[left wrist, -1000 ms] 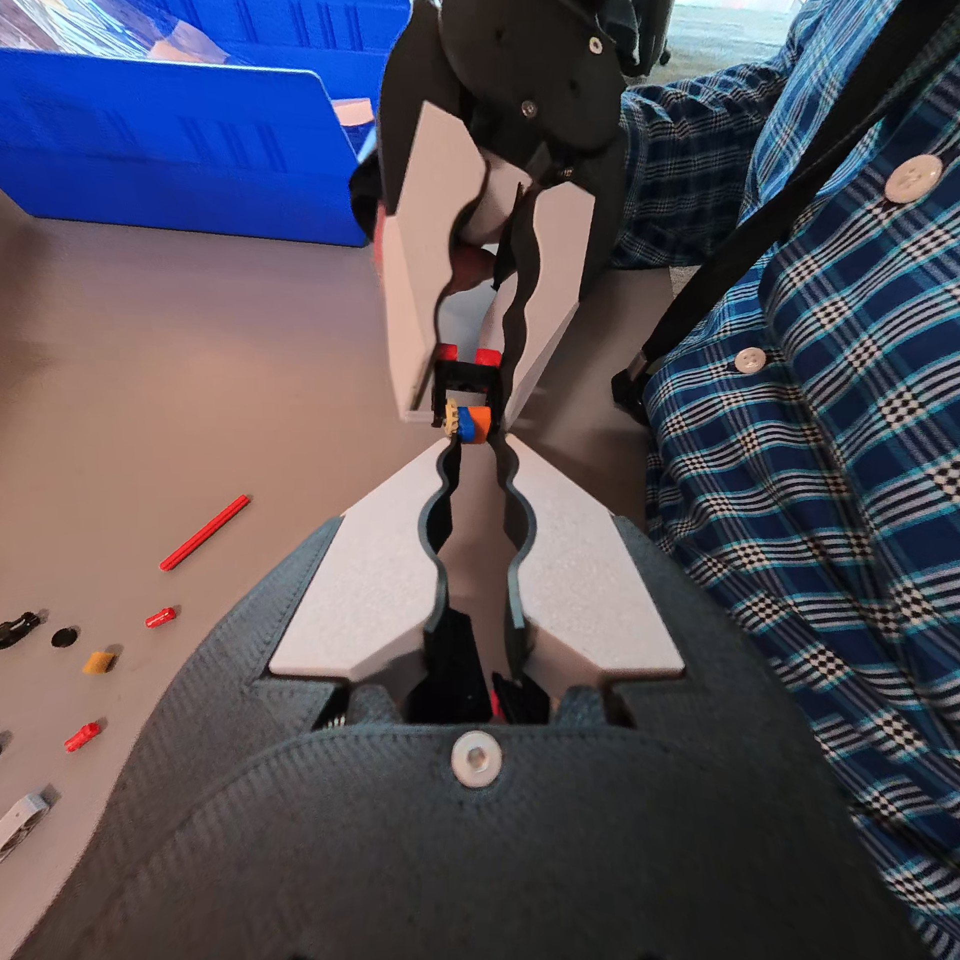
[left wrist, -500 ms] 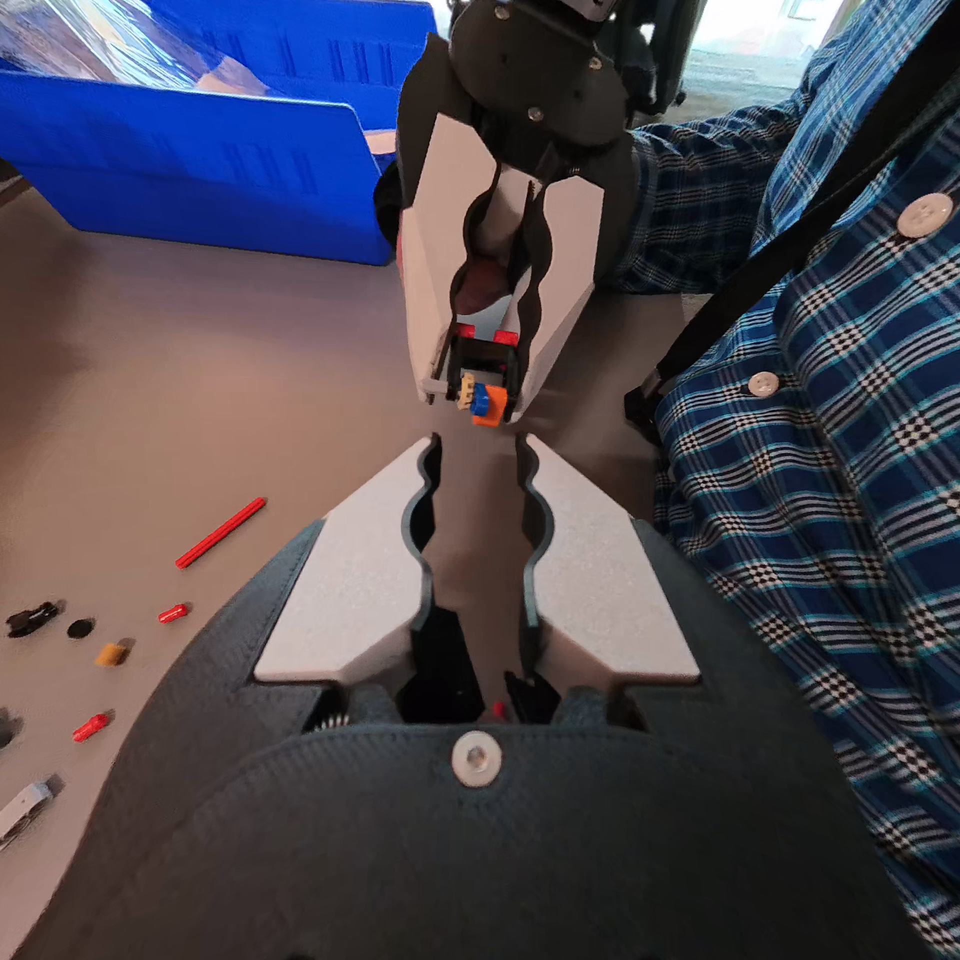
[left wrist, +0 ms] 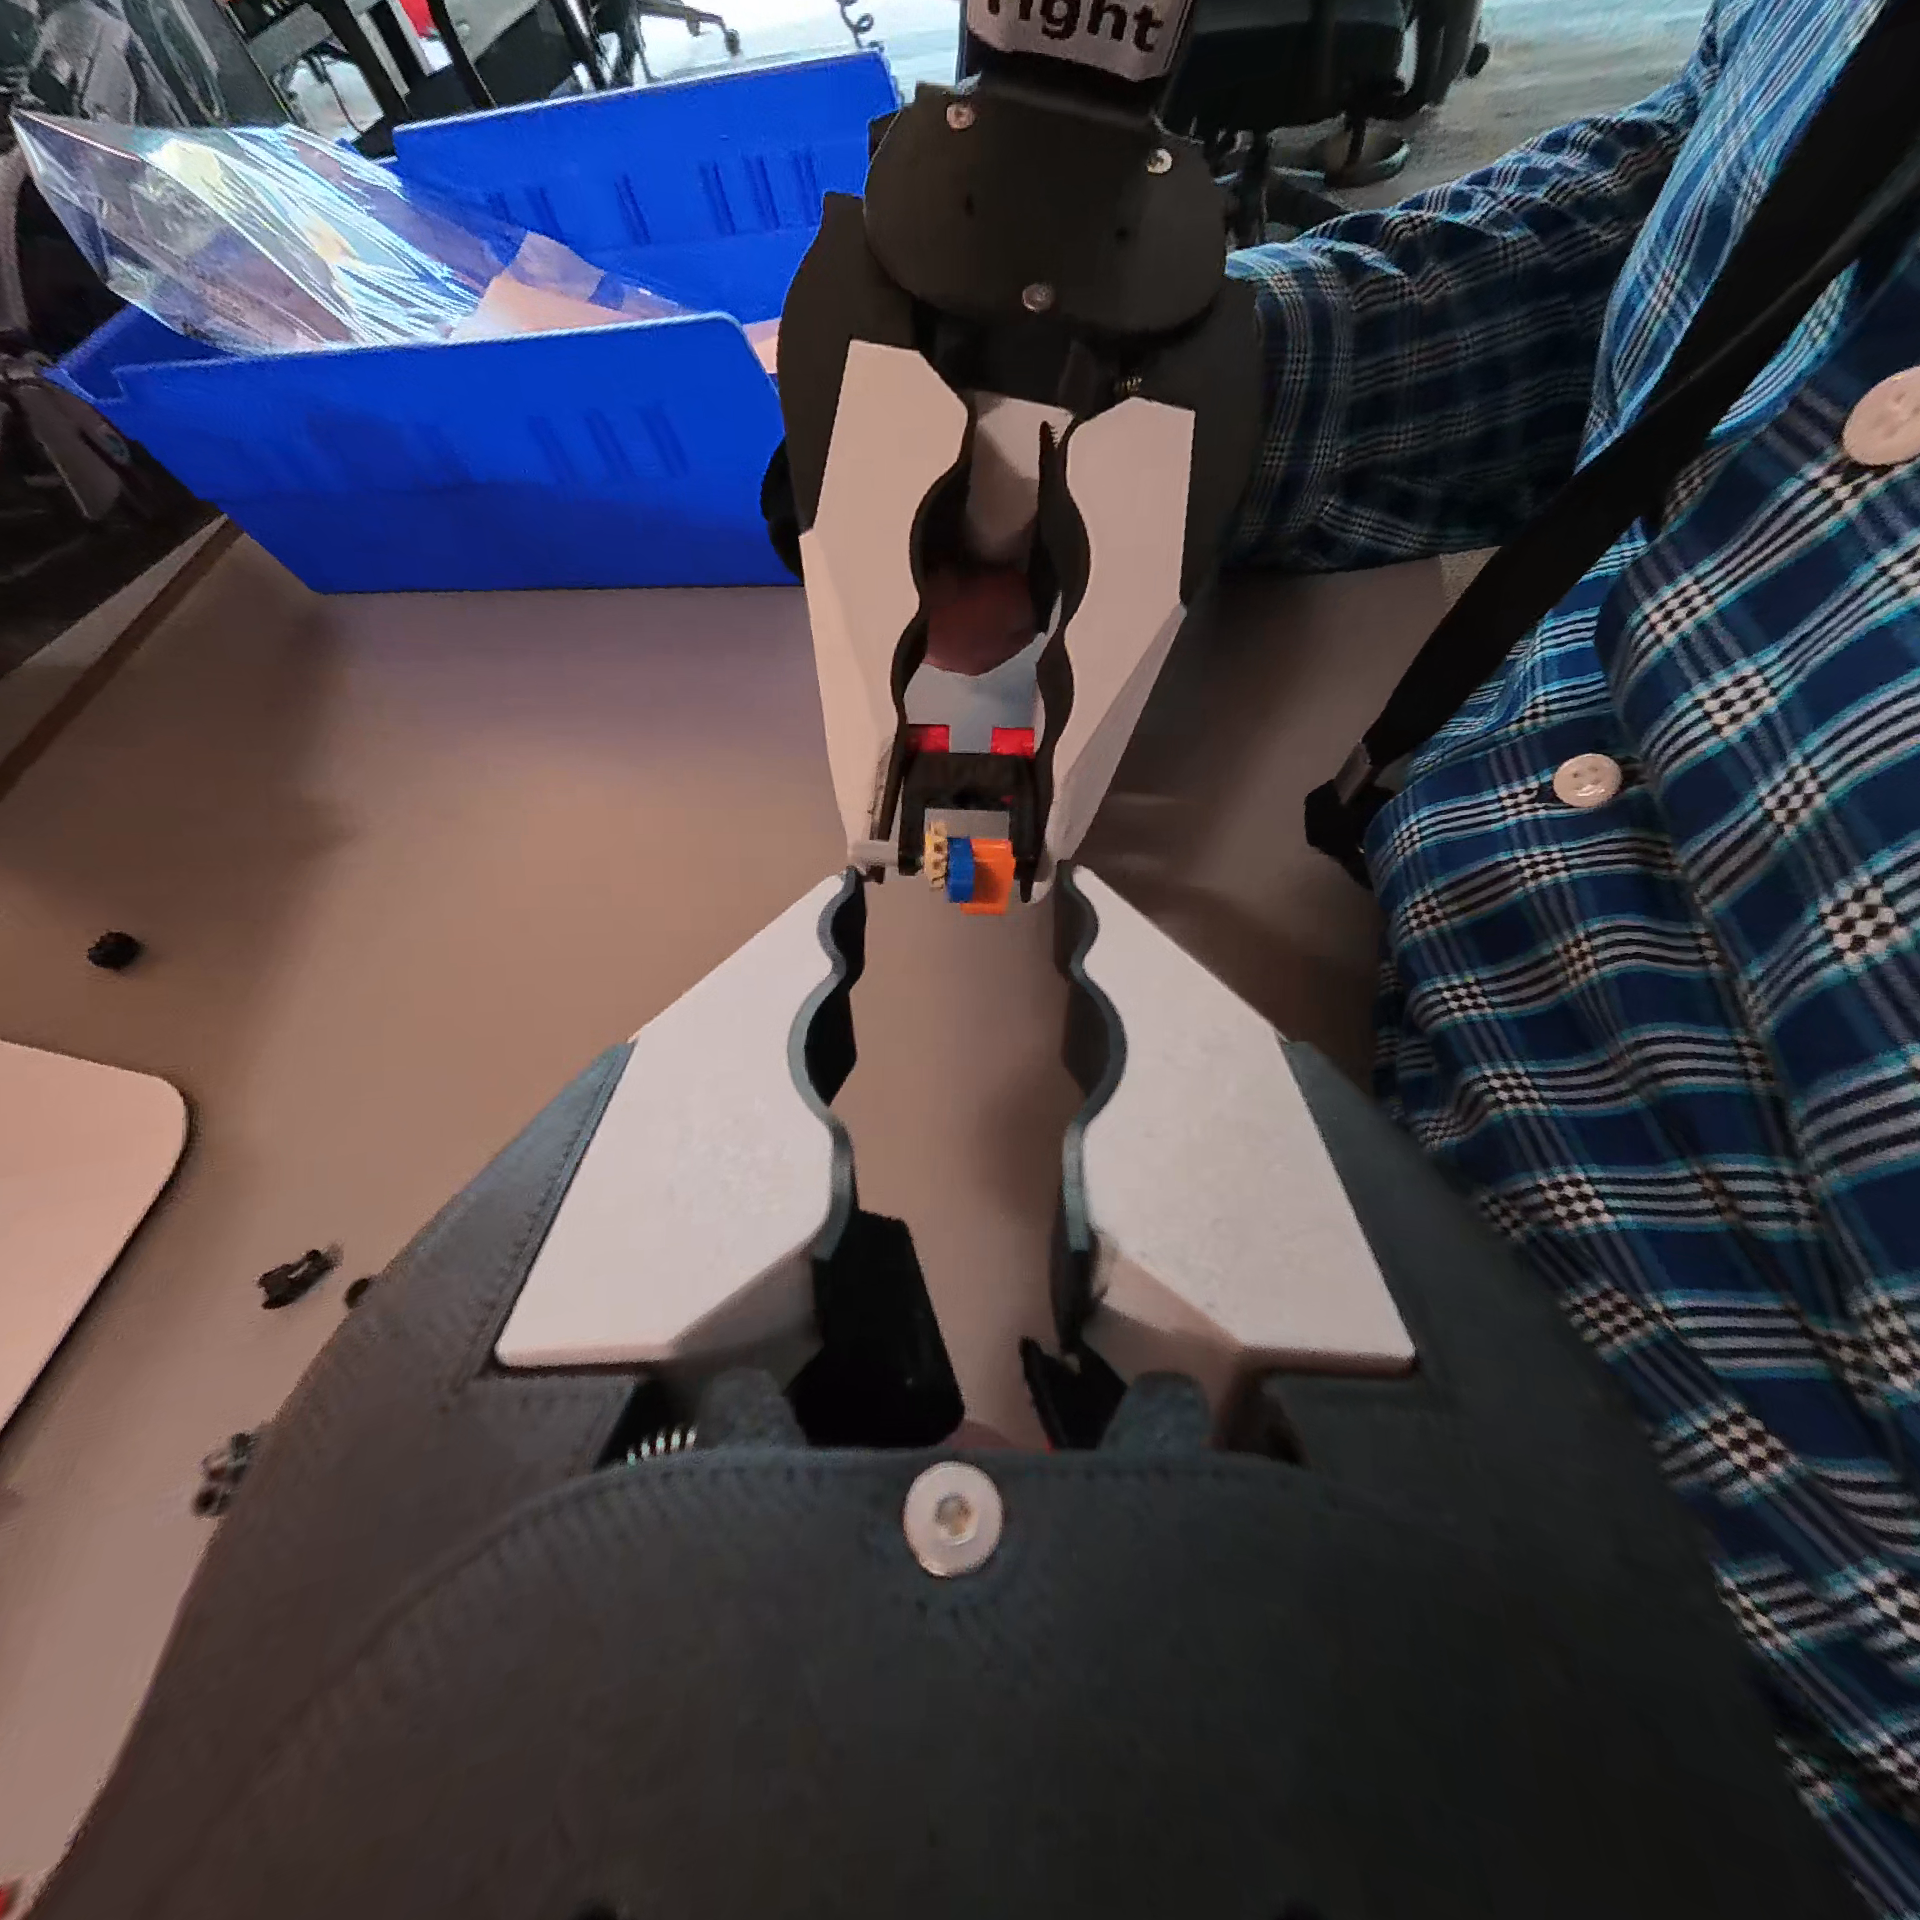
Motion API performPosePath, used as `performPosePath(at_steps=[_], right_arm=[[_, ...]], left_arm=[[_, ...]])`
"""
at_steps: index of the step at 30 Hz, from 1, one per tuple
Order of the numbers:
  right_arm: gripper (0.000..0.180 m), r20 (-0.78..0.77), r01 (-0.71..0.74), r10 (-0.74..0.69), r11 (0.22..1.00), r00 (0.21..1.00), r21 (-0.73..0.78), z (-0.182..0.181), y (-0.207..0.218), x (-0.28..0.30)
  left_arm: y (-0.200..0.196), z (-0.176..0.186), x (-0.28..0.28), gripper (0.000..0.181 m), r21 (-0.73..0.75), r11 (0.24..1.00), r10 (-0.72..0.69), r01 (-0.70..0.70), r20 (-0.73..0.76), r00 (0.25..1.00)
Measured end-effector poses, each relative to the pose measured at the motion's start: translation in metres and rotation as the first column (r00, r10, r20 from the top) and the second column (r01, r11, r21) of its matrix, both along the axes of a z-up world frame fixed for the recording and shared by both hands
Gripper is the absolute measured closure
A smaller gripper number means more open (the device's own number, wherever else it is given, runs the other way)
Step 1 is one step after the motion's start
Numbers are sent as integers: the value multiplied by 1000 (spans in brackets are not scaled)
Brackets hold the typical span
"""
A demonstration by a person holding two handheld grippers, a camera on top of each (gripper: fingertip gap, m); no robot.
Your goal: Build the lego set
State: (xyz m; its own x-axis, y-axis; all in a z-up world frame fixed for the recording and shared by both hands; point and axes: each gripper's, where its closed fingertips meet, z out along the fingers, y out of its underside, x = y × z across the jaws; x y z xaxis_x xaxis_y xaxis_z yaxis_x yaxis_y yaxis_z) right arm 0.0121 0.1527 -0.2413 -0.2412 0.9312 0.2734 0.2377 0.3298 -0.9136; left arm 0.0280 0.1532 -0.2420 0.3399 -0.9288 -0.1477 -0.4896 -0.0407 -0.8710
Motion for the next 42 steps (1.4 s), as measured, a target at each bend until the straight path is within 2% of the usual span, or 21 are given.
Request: performPosePath(at_steps=[3, 5, 8, 19, 20, 21, 31, 36, 42], right_arm=[[156, 2, -4, 4, 1000, 1000, -2, 0, 0, 0], [156, 3, -5, 5, 1000, 1000, -4, 0, -1, 0], [156, 11, -4, 5, 1000, 1000, -11, -2, 0, 1], [156, 22, -30, 30, 1000, 999, -5, -4, -5, 1], [156, 26, -32, 32, 999, 999, -3, -5, -5, 1], [156, 29, -34, 34, 999, 999, -1, -5, -5, 2], [156, 21, -29, 29, 999, 999, -19, -7, -3, 2], [156, 8, -26, 26, 999, 1000, -35, -5, -2, 1], [156, -5, -7, 7, 1000, 1000, -26, -3, 0, 0]], left_arm=[[4, 1, -1, 137, 30, 999, 26, -26, -13, 1000], [5, 2, -1, 136, 47, 999, 27, -26, -20, 999], [1, 0, 1, 144, 70, 998, 7, -4, -42, 999], [-4, -3, 1, 147, 100, 994, -29, 38, -90, 996], [-6, -4, 2, 159, 94, 994, -44, 54, -96, 994], [-6, -4, 2, 161, 107, 993, -45, 55, -97, 994], [-4, -4, 0, 157, 84, 996, -20, 27, -87, 996], [-6, -6, 1, 170, 64, 997, -35, 40, -77, 996], [-4, -4, 0, 172, 65, 998, -26, 28, -44, 999]])
